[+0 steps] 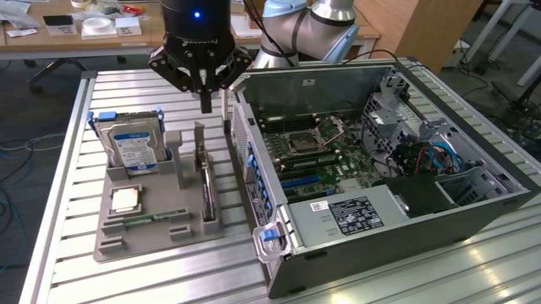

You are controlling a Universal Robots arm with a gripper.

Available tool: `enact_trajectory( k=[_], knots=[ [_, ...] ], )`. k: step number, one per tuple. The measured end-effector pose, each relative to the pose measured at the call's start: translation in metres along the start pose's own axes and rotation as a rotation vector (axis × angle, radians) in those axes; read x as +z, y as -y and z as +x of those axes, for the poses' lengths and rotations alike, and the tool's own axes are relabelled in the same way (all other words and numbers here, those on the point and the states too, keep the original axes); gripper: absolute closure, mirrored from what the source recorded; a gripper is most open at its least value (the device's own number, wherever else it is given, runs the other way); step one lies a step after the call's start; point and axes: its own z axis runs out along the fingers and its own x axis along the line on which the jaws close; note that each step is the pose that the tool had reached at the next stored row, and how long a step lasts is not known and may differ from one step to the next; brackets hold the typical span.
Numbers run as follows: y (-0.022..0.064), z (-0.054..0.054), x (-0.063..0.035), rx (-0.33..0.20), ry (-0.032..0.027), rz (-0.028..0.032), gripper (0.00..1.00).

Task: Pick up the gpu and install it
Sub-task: 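Reach for the gpu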

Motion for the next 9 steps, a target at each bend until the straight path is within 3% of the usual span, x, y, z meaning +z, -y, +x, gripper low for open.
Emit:
enact_trajectory(
  k=[9],
  knots=[
    [0.0009,0.012,0.0000,0.000,0.0000,0.0000,0.89]
  ],
)
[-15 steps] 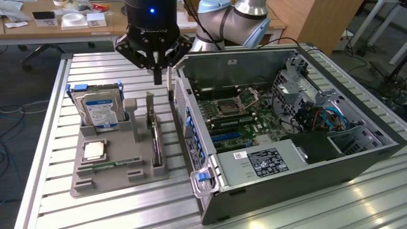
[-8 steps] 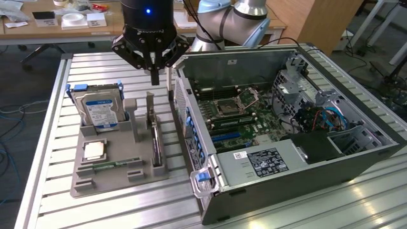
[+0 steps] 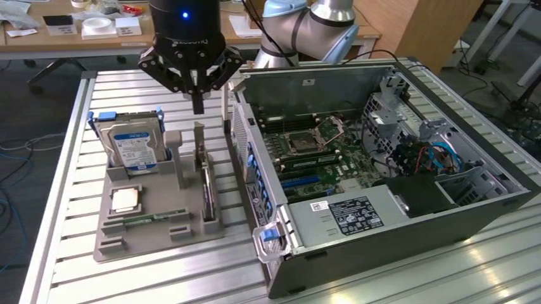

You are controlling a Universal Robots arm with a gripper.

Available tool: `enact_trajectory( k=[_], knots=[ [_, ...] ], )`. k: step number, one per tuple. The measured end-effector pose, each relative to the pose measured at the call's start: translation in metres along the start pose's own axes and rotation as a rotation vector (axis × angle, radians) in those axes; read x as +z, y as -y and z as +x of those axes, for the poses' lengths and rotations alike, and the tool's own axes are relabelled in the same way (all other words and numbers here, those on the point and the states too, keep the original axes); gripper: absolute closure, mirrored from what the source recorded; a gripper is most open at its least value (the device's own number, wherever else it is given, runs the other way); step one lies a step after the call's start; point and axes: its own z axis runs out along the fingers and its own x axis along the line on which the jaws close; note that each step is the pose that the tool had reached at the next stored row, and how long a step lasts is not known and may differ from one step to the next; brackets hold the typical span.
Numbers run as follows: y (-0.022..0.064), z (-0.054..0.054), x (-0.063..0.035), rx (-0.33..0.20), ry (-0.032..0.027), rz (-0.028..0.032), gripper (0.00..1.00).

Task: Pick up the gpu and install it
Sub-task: 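Reach for the gpu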

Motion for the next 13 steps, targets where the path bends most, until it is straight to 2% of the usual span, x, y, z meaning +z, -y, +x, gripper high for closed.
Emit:
enact_trajectory(
  k=[13],
  knots=[
    [0.0000,0.0003,-0.0001,0.000,0.0000,0.0001,0.89]
  ],
)
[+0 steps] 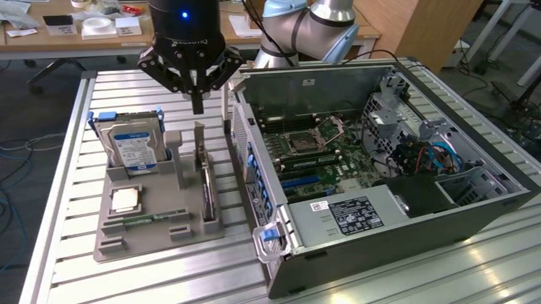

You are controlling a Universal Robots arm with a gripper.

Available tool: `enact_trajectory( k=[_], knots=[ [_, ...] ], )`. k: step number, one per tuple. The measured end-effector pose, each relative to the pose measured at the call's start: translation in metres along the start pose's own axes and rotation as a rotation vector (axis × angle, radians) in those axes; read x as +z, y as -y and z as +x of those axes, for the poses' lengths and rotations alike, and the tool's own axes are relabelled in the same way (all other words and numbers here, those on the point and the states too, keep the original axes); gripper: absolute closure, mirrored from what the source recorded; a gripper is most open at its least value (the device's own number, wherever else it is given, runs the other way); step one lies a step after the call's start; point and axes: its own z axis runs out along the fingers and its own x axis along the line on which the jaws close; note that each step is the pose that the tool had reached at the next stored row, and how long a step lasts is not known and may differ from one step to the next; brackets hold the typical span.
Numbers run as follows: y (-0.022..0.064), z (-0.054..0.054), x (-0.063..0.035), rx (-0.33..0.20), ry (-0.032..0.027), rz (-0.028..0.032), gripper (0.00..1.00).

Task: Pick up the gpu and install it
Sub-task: 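Reach for the gpu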

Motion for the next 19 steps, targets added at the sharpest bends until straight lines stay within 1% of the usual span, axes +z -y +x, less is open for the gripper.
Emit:
enact_trajectory(
  k=[7,14,19],
  knots=[
    [0.0016,0.001,0.0001,0.000,0.0000,0.0000,0.89],
    [0.0024,0.010,0.0005,0.000,0.0000,-0.0001,0.89],
    [0.0076,0.012,0.0005,0.000,0.0000,-0.0001,0.89]
  ],
)
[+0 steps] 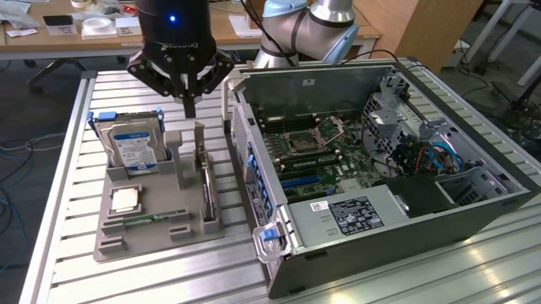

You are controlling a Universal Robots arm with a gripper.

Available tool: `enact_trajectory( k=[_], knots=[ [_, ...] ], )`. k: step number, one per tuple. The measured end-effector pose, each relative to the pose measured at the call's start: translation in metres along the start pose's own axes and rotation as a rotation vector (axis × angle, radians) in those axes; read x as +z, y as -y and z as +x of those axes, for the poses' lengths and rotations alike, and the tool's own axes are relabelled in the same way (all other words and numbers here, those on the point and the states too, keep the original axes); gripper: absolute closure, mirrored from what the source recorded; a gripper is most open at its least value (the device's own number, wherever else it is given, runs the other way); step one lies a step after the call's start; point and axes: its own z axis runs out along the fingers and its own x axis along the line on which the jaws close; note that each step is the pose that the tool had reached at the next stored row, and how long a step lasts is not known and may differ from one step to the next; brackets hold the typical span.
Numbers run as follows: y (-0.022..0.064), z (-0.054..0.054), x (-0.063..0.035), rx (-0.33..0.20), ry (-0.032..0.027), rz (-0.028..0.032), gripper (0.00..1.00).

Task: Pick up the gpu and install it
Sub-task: 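Reach for the gpu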

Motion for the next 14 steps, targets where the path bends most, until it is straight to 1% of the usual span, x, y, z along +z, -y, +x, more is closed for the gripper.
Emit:
enact_trajectory(
  k=[8,14],
  knots=[
    [0.0104,0.002,0.0000,0.000,0.0001,0.0000,0.89],
    [0.0120,0.002,0.0000,0.000,0.0000,0.0000,0.89]
  ],
)
